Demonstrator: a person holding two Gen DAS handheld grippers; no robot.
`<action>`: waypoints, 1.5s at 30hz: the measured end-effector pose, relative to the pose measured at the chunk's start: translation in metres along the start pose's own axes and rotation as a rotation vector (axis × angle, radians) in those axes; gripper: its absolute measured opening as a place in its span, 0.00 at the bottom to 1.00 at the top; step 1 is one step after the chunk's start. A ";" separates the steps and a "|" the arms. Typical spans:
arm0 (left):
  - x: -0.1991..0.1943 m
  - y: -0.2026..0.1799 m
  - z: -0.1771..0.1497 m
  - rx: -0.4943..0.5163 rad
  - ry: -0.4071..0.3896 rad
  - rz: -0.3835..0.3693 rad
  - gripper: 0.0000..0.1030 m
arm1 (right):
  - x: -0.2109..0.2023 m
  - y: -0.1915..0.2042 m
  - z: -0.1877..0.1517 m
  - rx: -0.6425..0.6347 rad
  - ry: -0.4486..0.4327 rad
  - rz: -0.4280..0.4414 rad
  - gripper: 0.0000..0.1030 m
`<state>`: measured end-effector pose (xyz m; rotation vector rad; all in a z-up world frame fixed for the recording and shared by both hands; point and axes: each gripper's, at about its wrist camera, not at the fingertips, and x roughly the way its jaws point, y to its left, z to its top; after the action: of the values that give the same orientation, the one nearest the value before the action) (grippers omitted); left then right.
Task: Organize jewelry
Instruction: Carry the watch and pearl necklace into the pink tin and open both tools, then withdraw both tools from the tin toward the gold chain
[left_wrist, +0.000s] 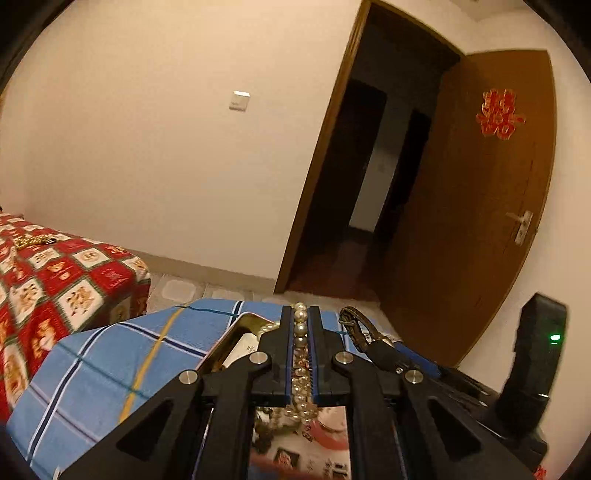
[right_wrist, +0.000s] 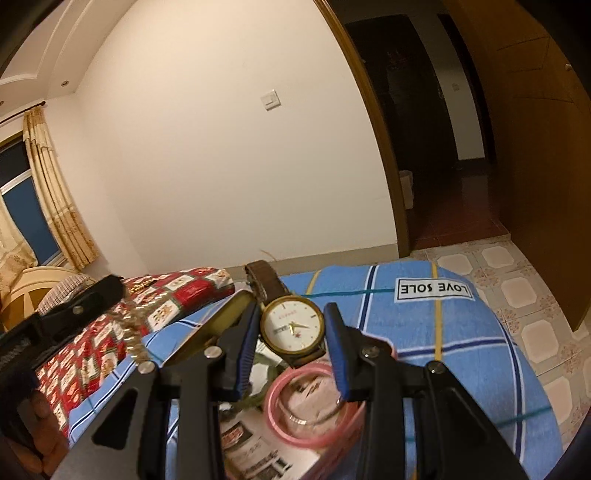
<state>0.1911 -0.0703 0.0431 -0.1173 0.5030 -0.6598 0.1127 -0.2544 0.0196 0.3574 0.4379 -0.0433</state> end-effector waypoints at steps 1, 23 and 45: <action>0.008 0.000 0.000 0.004 0.015 0.007 0.05 | 0.004 -0.001 0.000 0.000 0.007 -0.002 0.37; -0.011 0.004 -0.037 -0.059 0.054 0.340 0.61 | 0.043 -0.001 -0.014 -0.060 0.172 -0.021 0.37; -0.100 0.019 -0.114 -0.079 0.022 0.511 0.61 | -0.030 0.026 -0.049 -0.084 0.033 -0.075 0.57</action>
<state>0.0795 0.0118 -0.0209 -0.0520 0.5535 -0.1414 0.0684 -0.2145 -0.0001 0.2596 0.4837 -0.0917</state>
